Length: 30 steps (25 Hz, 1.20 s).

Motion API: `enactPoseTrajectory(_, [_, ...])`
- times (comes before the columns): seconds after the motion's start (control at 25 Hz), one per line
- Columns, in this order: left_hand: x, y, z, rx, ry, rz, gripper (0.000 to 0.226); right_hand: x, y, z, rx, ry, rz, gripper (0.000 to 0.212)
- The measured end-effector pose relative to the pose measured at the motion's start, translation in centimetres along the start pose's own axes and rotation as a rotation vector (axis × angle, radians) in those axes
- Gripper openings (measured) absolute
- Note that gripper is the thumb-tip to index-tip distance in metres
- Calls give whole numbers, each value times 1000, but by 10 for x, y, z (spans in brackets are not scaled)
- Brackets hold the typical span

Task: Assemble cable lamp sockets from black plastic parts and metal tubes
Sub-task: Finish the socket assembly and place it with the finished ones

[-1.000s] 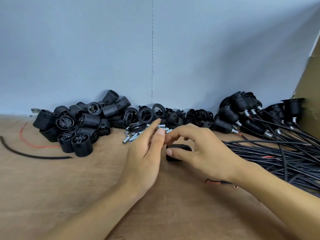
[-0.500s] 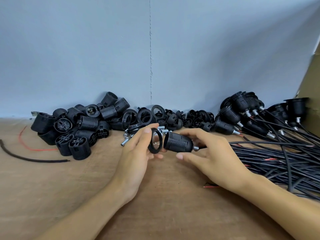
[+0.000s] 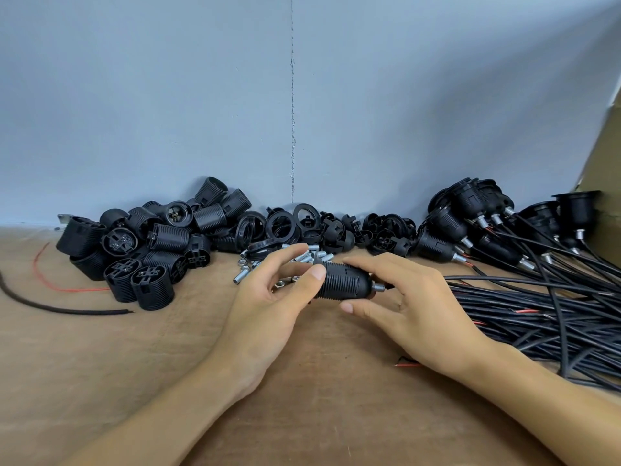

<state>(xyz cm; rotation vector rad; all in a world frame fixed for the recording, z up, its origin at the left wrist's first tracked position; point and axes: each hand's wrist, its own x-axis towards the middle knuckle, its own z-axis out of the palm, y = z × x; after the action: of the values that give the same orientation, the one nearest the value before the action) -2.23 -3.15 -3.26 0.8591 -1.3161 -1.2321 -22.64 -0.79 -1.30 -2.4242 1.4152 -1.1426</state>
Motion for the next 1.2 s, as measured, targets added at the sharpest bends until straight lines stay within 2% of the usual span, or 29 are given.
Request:
enactPoseTrajectory(0.24, [-1,-1,-1,47,-75,9,63,2,-1,-2,50,43,36,48])
enactPoseTrajectory(0.4, [-2,0,-1,77,-71,44,42,3,1,-4,31,-13,10,48])
enactPoseTrajectory(0.52, [-2,-1,-1,115,-74,74,37,3,2,-4,15,-15,0,48])
enactPoseTrajectory(0.68, [-2,-1,-4,160,-112,107,47,5,4,-7,73,-14,53,48])
enactPoseTrajectory(0.88, [-1,-4,-9,211,-211,132,57,7,9,-12,123,-100,104,50])
enactPoseTrajectory(1.04, [1,-5,-10,270,-237,159,66,9,11,-17,274,-201,168,46])
enactPoseTrajectory(1.2, [-1,-7,-7,234,-218,177,66,7,10,-14,314,-208,154,37])
